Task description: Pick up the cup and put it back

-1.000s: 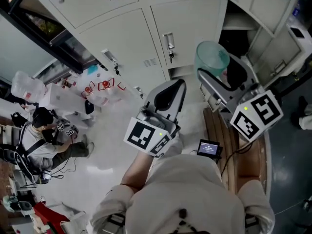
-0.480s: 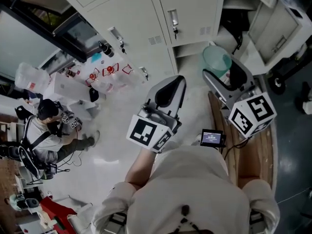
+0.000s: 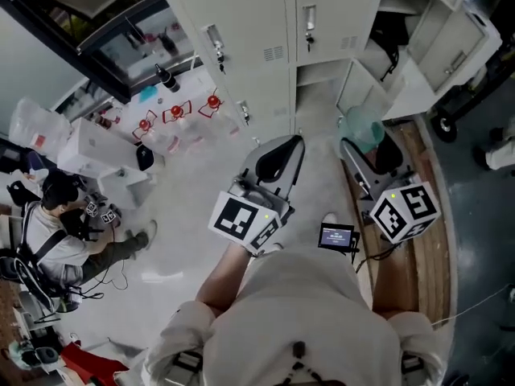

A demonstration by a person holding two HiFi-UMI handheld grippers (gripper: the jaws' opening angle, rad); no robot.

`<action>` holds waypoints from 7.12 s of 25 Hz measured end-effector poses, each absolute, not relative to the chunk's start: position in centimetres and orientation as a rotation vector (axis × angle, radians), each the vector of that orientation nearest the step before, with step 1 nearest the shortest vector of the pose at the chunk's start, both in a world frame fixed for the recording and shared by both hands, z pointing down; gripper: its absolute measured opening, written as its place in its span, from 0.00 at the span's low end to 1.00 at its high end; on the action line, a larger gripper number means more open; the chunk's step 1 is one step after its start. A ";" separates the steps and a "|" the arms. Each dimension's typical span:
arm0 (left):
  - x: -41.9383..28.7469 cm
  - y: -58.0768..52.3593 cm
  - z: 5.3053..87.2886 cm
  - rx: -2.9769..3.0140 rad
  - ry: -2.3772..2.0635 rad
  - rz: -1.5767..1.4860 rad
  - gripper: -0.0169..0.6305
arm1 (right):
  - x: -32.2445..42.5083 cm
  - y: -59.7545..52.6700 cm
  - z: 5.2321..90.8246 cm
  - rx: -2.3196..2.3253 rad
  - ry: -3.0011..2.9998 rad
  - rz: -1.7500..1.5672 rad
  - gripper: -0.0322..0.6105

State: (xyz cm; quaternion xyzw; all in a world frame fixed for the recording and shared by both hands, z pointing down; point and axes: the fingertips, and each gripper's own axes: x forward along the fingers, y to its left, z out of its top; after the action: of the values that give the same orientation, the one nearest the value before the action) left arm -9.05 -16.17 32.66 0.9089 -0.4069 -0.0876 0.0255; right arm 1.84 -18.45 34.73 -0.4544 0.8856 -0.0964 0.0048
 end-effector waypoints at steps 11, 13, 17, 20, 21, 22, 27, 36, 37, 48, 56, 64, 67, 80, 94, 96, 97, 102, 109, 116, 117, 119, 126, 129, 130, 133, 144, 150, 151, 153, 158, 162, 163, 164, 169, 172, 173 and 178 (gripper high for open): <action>-13.3 -7.9 33.8 2.848 -1.109 -0.275 0.04 | -3.0 -7.4 36.8 -1.533 2.696 -0.382 0.56; -12.8 -6.7 34.1 2.848 -1.083 -0.274 0.04 | -2.8 -5.7 36.7 -1.533 2.671 -0.402 0.56; -11.1 -4.4 34.9 2.846 -1.032 -0.264 0.04 | -1.9 -2.5 36.3 -1.539 2.632 -0.388 0.56; -9.9 -2.9 36.1 2.835 -1.019 -0.242 0.04 | -1.5 -0.3 37.2 -1.530 2.652 -0.374 0.56; -9.6 -2.3 36.6 2.827 -1.021 -0.234 0.04 | -1.4 0.4 37.7 -1.526 2.661 -0.376 0.56; -9.4 -1.7 37.0 2.818 -1.025 -0.227 0.04 | -1.2 1.1 38.2 -1.521 2.669 -0.381 0.56; -8.0 1.7 38.0 2.802 -1.057 -0.210 0.04 | -0.1 4.5 39.3 -1.502 2.711 -0.361 0.56; -4.0 11.7 37.1 2.839 -1.095 -0.187 0.04 | 3.1 14.2 40.0 -1.436 2.763 -0.349 0.56; -3.7 13.1 37.2 2.834 -1.095 -0.197 0.04 | 3.4 15.3 40.3 -1.433 2.773 -0.347 0.56; -3.0 22.8 37.1 2.861 -1.097 -0.186 0.04 | 3.8 24.0 40.5 -1.370 2.781 -0.317 0.56; -4.0 25.4 36.3 2.855 -1.098 -0.240 0.04 | 4.2 27.0 40.0 -1.403 2.748 -0.312 0.56; -4.7 26.7 36.3 2.849 -1.139 -0.254 0.04 | 4.1 28.0 39.9 -1.397 2.744 -0.298 0.56; -5.1 26.6 36.1 2.840 -1.153 -0.258 0.04 | 3.8 28.1 39.8 -1.388 2.749 -0.310 0.56; -4.8 23.5 37.2 2.826 -1.111 -0.240 0.04 | 4.1 25.4 40.8 -1.435 2.733 -0.348 0.56; -6.3 11.6 38.1 2.815 -1.049 -0.258 0.04 | 2.4 14.0 41.2 -1.511 2.737 -0.366 0.56; -6.8 9.2 37.8 2.818 -1.040 -0.267 0.04 | 1.8 11.7 40.7 -1.524 2.732 -0.351 0.56; -7.0 8.1 37.6 2.822 -1.029 -0.271 0.04 | 1.5 10.7 40.5 -1.535 2.726 -0.344 0.56; -8.2 3.7 36.6 2.867 -0.962 -0.285 0.04 | 0.6 6.1 39.2 -1.616 2.661 -0.315 0.56; -10.6 -0.5 36.3 2.871 -0.945 -0.309 0.04 | -1.2 2.0 38.8 -1.655 2.631 -0.299 0.56; -10.7 -3.8 36.6 2.850 -0.986 -0.305 0.04 | -0.9 -2.0 39.0 -1.623 2.650 -0.316 0.56; -10.7 -4.4 36.6 2.847 -0.998 -0.304 0.04 | -0.8 -2.7 39.1 -1.611 2.651 -0.324 0.56; -10.5 -5.6 36.8 2.841 -1.028 -0.299 0.04 | -0.5 -4.2 39.3 -1.580 2.658 -0.334 0.56; -8.2 -11.3 36.7 2.814 -1.178 -0.286 0.04 | 2.3 -11.2 39.8 -1.458 2.719 -0.341 0.56; -6.2 -14.5 35.9 2.803 -1.251 -0.298 0.04 | 4.3 -14.8 39.2 -1.400 2.753 -0.319 0.56; -5.4 -15.5 35.7 2.797 -1.273 -0.301 0.04 | 5.1 -15.8 39.1 -1.380 2.769 -0.312 0.56; -2.8 -17.8 35.0 2.785 -1.328 -0.306 0.04 | 7.8 -18.3 39.0 -1.337 2.798 -0.307 0.56; 3.5 -24.1 34.1 2.740 -1.441 -0.324 0.04 | 15.0 -24.6 39.6 -1.298 2.840 -0.299 0.56; 3.9 -29.0 32.8 2.766 -1.454 -0.314 0.04 | 15.6 -29.3 38.4 -1.320 2.805 -0.276 0.56; 3.7 -29.9 32.5 2.768 -1.454 -0.322 0.04 | 15.4 -30.3 37.8 -1.322 2.806 -0.259 0.56; 3.2 -32.0 31.7 2.774 -1.452 -0.348 0.04 | 14.7 -32.5 36.4 -1.315 2.809 -0.220 0.56; 1.6 -37.4 29.5 2.816 -1.385 -0.424 0.04 | 12.0 -39.0 32.1 -1.275 2.822 -0.114 0.56; 0.3 -41.5 27.2 2.858 -1.324 -0.453 0.04 | 10.0 -43.5 26.5 -1.230 2.791 -0.056 0.56; 0.0 -42.3 26.6 2.870 -1.310 -0.458 0.04 | 9.5 -44.6 24.8 -1.218 2.784 -0.033 0.56; -0.3 -43.1 26.1 2.884 -1.299 -0.460 0.04 | 9.0 -45.8 23.0 -1.206 2.780 -0.009 0.56; -2.0 -46.4 25.1 2.945 -1.259 -0.438 0.04 | 6.9 -51.7 14.9 -1.171 2.748 0.074 0.56; -2.7 -47.9 25.4 2.958 -1.213 -0.439 0.04 | 5.9 -54.8 10.7 -1.207 2.746 0.157 0.56; -2.9 -48.3 25.5 2.964 -1.197 -0.437 0.04 | 5.4 -56.0 9.5 -1.217 2.755 0.188 0.56; -3.7 -49.6 25.5 3.002 -1.132 -0.457 0.04 | 3.5 -62.3 8.3 -1.301 2.814 0.125 0.56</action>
State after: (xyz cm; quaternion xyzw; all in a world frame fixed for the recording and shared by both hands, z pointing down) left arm -3.72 -49.60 25.47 0.9252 -0.3489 -0.1408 -0.0493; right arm 3.50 -62.25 8.28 -0.4192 0.9068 0.0403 0.0192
